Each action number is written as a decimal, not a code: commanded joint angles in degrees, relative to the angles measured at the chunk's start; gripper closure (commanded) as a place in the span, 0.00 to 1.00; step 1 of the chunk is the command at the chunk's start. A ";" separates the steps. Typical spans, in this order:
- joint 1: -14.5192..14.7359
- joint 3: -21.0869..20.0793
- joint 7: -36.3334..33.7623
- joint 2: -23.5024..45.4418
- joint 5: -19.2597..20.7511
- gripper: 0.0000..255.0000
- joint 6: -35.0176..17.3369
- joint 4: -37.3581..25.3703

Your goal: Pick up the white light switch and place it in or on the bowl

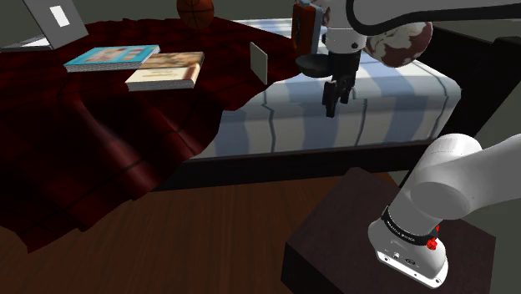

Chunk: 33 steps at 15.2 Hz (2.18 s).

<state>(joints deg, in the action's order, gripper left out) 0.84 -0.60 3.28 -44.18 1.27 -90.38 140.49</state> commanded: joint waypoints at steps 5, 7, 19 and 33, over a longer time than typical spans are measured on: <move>-1.03 -2.08 -5.78 7.50 -1.40 0.00 -1.74 -7.58; -1.61 -2.98 -8.63 11.17 -1.77 0.00 -2.24 -11.67; -4.81 -6.73 -25.33 33.16 -0.37 0.00 -0.10 -41.18; -5.44 -7.13 -33.07 43.89 1.98 0.00 -1.53 -52.97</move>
<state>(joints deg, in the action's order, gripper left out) -4.56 -7.77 -29.80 0.25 3.34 -90.70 85.84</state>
